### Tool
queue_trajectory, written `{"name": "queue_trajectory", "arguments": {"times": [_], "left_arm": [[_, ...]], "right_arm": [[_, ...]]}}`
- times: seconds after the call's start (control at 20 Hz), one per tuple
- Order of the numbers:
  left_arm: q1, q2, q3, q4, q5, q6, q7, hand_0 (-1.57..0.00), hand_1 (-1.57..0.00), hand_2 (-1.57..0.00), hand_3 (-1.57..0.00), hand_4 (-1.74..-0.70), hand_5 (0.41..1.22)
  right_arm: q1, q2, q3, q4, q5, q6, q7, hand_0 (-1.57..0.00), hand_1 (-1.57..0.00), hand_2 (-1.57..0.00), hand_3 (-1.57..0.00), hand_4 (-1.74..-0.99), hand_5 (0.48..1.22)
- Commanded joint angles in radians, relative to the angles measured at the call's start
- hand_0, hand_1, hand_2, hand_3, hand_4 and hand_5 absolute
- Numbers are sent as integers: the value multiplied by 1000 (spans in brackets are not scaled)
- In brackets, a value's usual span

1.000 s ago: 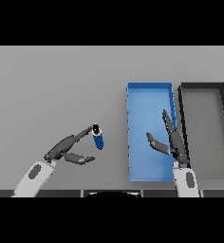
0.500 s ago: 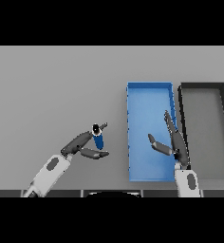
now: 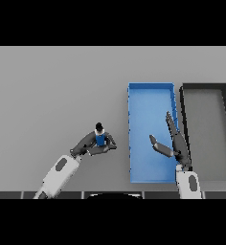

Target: Pick up the blue pipe and place it into the blue bin.

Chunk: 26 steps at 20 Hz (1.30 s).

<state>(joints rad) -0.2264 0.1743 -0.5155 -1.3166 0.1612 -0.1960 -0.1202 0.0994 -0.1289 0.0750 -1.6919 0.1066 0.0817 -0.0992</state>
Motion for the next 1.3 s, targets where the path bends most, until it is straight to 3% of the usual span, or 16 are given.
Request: {"name": "queue_trajectory", "arguments": {"times": [0.0,0.2,0.5,0.85,1.25], "left_arm": [[-8,-11,-5,15,-8,10,-10,-1109,-1170,-1214,-1162,-1572,1060],[4,-12,-37,-10,-59,62,-57,-1382,-1407,-1425,-1340,-1666,1155],[-19,-6,-43,-137,-33,54,-95,-1521,-1528,-1533,-1433,-1714,1204],[-88,-8,-56,-253,10,33,60,-1561,-1562,-1563,-1445,-1726,1217],[-80,-8,-71,-258,2,21,84,-1569,-1569,-1570,-1443,-1730,1219]], "right_arm": [[5,-10,-2,-3,-3,10,-13,1,1,1,1,-1259,614],[-6,-1,9,3,10,4,-1,1,1,1,1,-1252,619],[0,-8,4,2,18,-1,-5,1,1,1,1,-1239,629],[-4,-23,-7,19,17,5,-22,1,1,1,1,-1208,640],[27,-1,3,4,17,-4,-14,1,1,1,1,-1186,629]]}}
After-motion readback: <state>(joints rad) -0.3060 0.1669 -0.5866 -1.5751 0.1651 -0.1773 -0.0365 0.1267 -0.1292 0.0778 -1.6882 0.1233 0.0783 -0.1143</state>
